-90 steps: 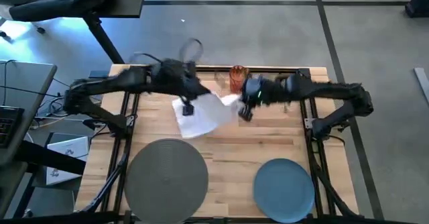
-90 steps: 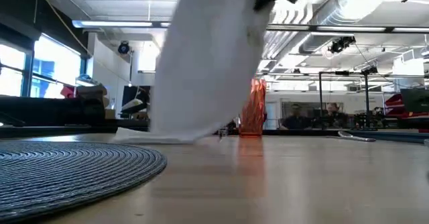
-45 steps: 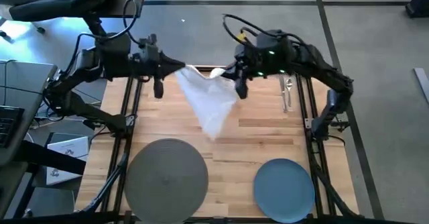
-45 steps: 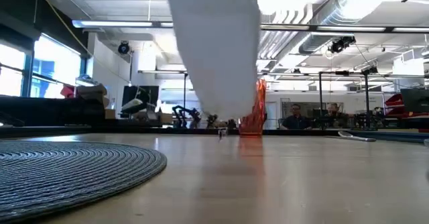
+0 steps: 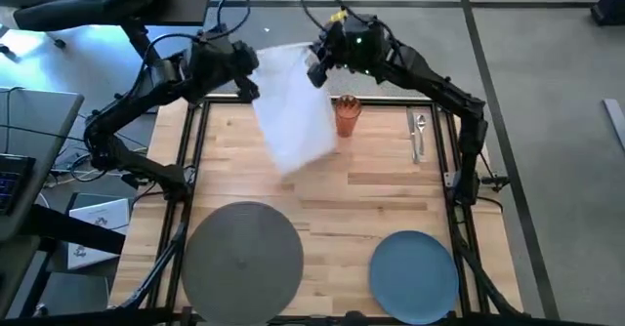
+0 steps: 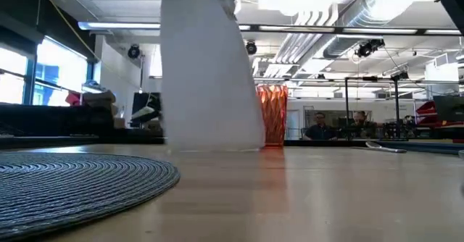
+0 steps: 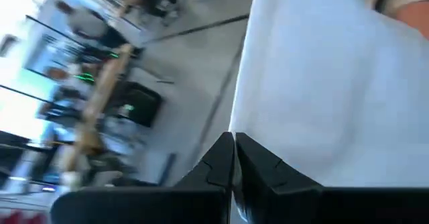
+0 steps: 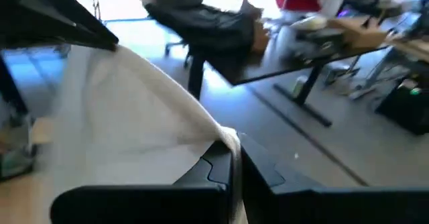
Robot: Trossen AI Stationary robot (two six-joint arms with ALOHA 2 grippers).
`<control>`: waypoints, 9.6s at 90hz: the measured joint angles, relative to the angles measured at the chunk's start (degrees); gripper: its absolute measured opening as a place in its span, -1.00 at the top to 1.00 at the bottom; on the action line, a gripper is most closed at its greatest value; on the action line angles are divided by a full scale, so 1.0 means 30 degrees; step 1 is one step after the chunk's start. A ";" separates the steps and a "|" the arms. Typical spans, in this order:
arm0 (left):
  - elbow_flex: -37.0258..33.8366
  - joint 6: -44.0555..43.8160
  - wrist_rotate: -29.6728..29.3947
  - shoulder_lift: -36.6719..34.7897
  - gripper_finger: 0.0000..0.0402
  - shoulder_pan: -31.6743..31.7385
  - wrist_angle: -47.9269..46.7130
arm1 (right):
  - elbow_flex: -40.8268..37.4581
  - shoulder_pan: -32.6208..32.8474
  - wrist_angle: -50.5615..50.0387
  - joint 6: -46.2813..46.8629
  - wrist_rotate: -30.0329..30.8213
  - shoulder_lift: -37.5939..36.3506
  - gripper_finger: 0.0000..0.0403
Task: Set table place
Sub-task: Fold the white napkin, then move the white napkin to the top left of the table
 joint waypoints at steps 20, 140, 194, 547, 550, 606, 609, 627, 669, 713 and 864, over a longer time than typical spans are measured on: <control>0.0369 -0.0791 0.2421 -0.1374 1.00 -0.2115 -0.0511 | 0.0007 0.2271 -0.2437 -0.0789 -0.0214 -0.1526 1.00; -1.6299 -1.9360 0.0561 -0.2485 1.00 -1.3154 -0.1732 | -0.0012 0.6148 -1.2910 0.6569 -0.3196 0.7985 1.00; -2.0305 -1.5634 0.1194 -0.1973 1.00 -0.8002 0.5879 | -0.0007 0.4253 -1.3509 0.6748 -0.2327 0.9425 1.00; -2.3703 -1.8769 1.2061 -0.0072 0.07 -0.5840 1.7036 | -0.7745 0.4289 -0.6480 -0.1936 -0.1964 0.1825 1.00; -2.3797 -1.9035 1.2073 0.0299 0.09 -0.5942 1.7306 | -0.7745 0.4289 -0.6482 -0.1859 -0.1968 0.1825 1.00; -1.9731 -1.7246 0.7997 -0.1386 1.00 -0.5848 0.6038 | -0.7745 0.4095 -0.4432 -0.2411 -0.2867 0.1825 1.00; -1.9019 -1.6858 0.7062 -0.1927 1.00 -0.5855 0.4089 | -0.7745 0.4040 -0.3897 -0.2543 -0.2862 0.1825 1.00; -1.7051 -1.5529 0.4665 -0.4094 1.00 -0.6965 -0.1409 | -0.8625 0.4044 -0.1732 -0.6654 -0.4044 0.1926 1.00; -2.0058 -1.7487 0.8014 -0.0578 1.00 -1.2684 0.4194 | -1.6133 0.6313 0.1504 -0.6074 -0.5699 0.2160 1.00; -1.8060 -1.8308 -0.1106 -0.2010 1.00 -1.1385 -0.0820 | -1.4081 0.5756 0.3655 -0.2972 0.4945 0.2080 1.00; -1.8663 -1.4354 1.6873 0.2684 0.67 -0.7119 1.0374 | -1.6298 0.6848 -0.2489 0.5299 -0.4066 -0.1401 0.24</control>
